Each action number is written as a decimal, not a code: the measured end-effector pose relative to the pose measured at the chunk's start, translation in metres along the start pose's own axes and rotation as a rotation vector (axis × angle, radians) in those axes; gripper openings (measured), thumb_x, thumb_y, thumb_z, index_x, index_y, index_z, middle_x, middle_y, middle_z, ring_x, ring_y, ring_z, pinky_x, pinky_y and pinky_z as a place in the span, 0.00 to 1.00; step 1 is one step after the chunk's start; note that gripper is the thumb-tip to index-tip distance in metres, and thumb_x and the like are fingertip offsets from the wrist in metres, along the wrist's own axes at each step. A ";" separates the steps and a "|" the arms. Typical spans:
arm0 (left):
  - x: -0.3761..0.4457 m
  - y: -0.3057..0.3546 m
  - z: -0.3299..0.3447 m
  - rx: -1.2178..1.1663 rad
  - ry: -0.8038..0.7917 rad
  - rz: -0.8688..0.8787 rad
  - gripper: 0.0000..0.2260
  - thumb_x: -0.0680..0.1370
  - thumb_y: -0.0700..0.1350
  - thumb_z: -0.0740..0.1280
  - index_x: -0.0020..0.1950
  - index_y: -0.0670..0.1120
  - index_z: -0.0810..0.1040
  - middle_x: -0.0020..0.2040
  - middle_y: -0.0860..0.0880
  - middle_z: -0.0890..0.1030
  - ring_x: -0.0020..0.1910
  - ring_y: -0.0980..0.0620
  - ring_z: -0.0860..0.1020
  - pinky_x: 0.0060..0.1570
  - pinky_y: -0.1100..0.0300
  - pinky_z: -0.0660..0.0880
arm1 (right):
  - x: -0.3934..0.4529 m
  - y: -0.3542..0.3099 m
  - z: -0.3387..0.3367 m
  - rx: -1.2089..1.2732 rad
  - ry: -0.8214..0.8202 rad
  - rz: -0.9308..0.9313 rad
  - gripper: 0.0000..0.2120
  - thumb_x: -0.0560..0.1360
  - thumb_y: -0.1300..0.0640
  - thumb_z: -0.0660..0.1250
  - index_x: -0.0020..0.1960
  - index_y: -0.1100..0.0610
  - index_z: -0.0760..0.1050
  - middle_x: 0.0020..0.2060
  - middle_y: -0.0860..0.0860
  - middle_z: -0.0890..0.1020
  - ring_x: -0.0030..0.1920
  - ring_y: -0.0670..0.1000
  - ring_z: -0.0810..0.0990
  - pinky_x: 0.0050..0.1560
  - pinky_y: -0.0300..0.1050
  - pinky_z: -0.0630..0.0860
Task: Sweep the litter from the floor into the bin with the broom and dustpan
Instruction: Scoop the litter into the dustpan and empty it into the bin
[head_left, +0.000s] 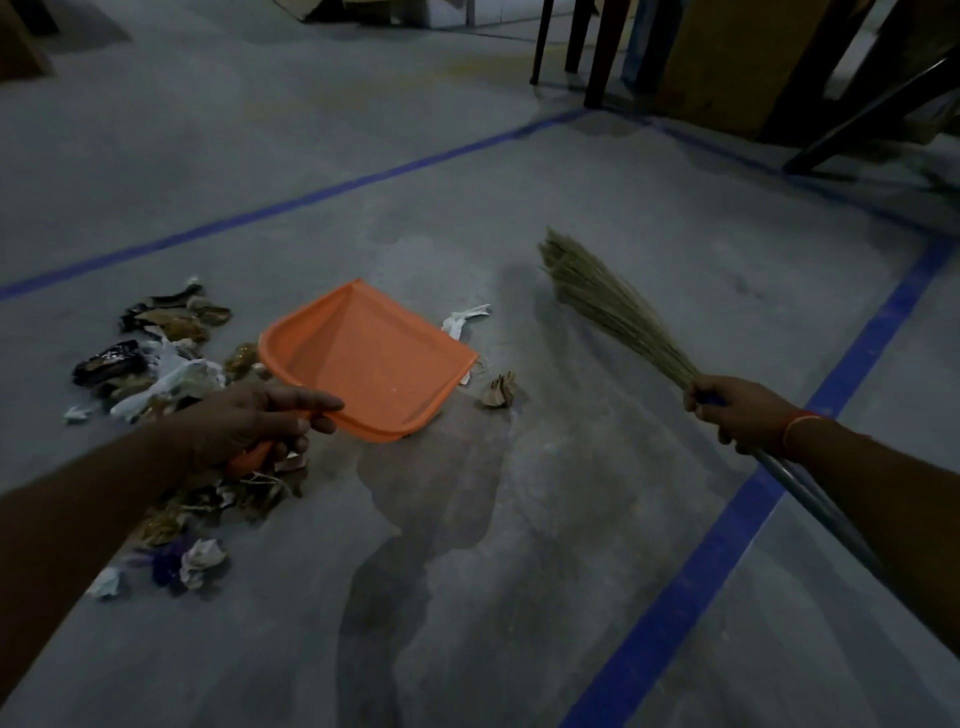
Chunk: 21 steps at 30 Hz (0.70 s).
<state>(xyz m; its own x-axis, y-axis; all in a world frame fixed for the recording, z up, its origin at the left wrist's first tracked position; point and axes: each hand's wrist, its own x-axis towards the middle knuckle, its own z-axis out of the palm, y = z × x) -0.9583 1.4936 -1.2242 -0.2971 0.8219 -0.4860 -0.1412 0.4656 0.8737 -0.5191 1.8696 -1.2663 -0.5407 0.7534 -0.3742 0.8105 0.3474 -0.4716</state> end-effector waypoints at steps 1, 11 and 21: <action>0.000 -0.002 -0.001 -0.001 -0.002 0.000 0.17 0.79 0.28 0.60 0.66 0.38 0.78 0.56 0.36 0.81 0.35 0.51 0.79 0.30 0.64 0.77 | 0.000 -0.001 0.002 0.029 -0.004 0.008 0.08 0.81 0.61 0.59 0.48 0.51 0.75 0.46 0.58 0.79 0.33 0.54 0.76 0.29 0.44 0.74; 0.005 -0.020 0.004 -0.077 0.016 0.034 0.17 0.79 0.29 0.62 0.65 0.40 0.79 0.59 0.36 0.80 0.38 0.50 0.78 0.31 0.63 0.77 | 0.012 0.009 0.014 0.240 0.100 0.088 0.07 0.80 0.64 0.61 0.51 0.55 0.76 0.46 0.60 0.77 0.33 0.57 0.75 0.32 0.47 0.75; -0.022 -0.048 -0.002 -0.226 0.082 0.084 0.20 0.70 0.42 0.77 0.62 0.46 0.83 0.60 0.38 0.82 0.43 0.49 0.80 0.36 0.59 0.78 | 0.018 -0.016 0.051 0.068 -0.037 0.057 0.09 0.78 0.65 0.60 0.47 0.54 0.75 0.45 0.64 0.77 0.29 0.55 0.73 0.28 0.44 0.72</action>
<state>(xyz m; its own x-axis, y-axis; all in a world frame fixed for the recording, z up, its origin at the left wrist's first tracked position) -0.9464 1.4525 -1.2557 -0.3913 0.8208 -0.4161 -0.3175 0.3039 0.8982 -0.5535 1.8489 -1.3063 -0.5029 0.7492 -0.4310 0.8239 0.2648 -0.5010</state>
